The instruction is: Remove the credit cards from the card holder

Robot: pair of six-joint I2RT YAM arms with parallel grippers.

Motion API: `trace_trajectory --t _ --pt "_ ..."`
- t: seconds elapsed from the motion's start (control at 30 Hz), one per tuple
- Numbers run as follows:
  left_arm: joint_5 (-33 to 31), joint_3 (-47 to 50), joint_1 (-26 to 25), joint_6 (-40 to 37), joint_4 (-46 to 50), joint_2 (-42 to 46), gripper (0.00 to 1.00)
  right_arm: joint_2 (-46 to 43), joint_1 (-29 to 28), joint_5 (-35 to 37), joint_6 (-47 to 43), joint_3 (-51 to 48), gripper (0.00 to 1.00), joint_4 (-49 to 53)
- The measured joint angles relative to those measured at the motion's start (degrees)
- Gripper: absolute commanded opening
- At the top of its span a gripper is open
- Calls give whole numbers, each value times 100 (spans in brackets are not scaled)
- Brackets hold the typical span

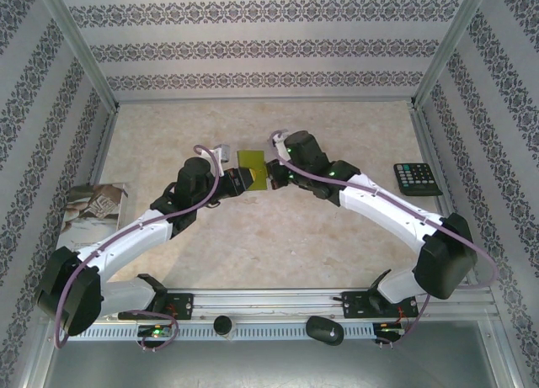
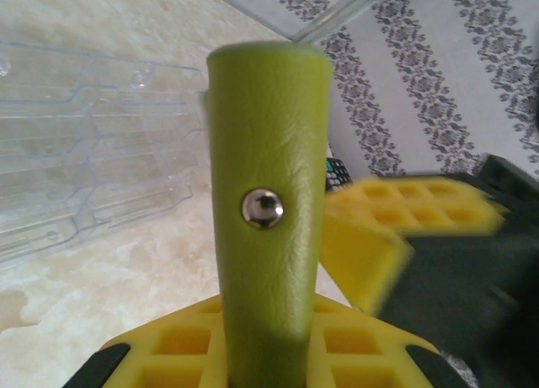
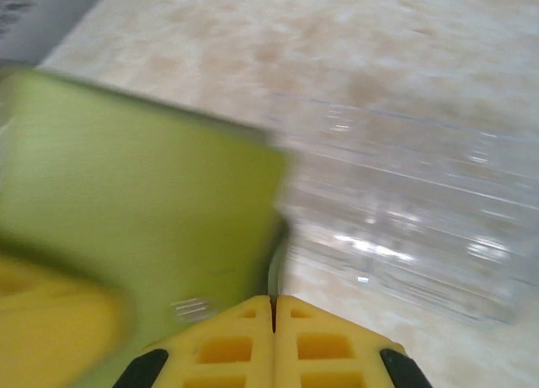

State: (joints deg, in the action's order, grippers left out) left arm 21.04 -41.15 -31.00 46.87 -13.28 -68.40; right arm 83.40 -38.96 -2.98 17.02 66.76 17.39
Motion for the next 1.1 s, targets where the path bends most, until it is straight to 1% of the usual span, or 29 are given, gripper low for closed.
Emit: trace_trajectory --t 0.07,0.13,0.23,0.27,0.33,0.4,0.43,0.53,0.6,0.67,0.77,0.9,1.0,1.1 --pt "90 0 -2 4 -103 52 0 0 232 17 79 -162 0 17" --pt "179 0 -2 4 -129 81 0 -2 345 140 136 -313 0 17" --pt "286 0 -2 4 -131 83 0 -37 479 142 260 -522 0 -4" --pt "321 0 -2 4 -140 83 0 -79 531 72 282 -597 8 -22" --pt "404 28 -2 11 -249 76 0 -271 662 -114 378 -804 32 -138" --pt "448 57 -2 22 -321 74 0 -623 826 -393 483 -1128 50 -431" --pt "466 90 0 26 -380 74 0 -861 929 -568 562 -1351 56 -669" --pt "514 164 0 37 -498 74 0 -1589 1198 -1043 793 -1954 63 -1320" --pt "555 195 4 55 -584 74 0 -1869 1279 -1327 929 -2146 65 -1705" --pt "579 203 4 76 -684 72 0 -1930 1283 -1707 1056 -2177 66 -2076" --pt "601 225 4 120 -935 72 0 -1792 1176 -2177 1204 -2149 68 -2461" --pt "660 238 4 160 -1169 72 0 -1543 872 -2413 1268 -2059 67 -2605" --pt "750 291 4 221 -1349 61 0 -1401 767 -2461 1309 -1965 63 -2660" --pt "844 332 15 289 -1482 22 0 -1263 772 -2452 1388 -1906 55 -2730"
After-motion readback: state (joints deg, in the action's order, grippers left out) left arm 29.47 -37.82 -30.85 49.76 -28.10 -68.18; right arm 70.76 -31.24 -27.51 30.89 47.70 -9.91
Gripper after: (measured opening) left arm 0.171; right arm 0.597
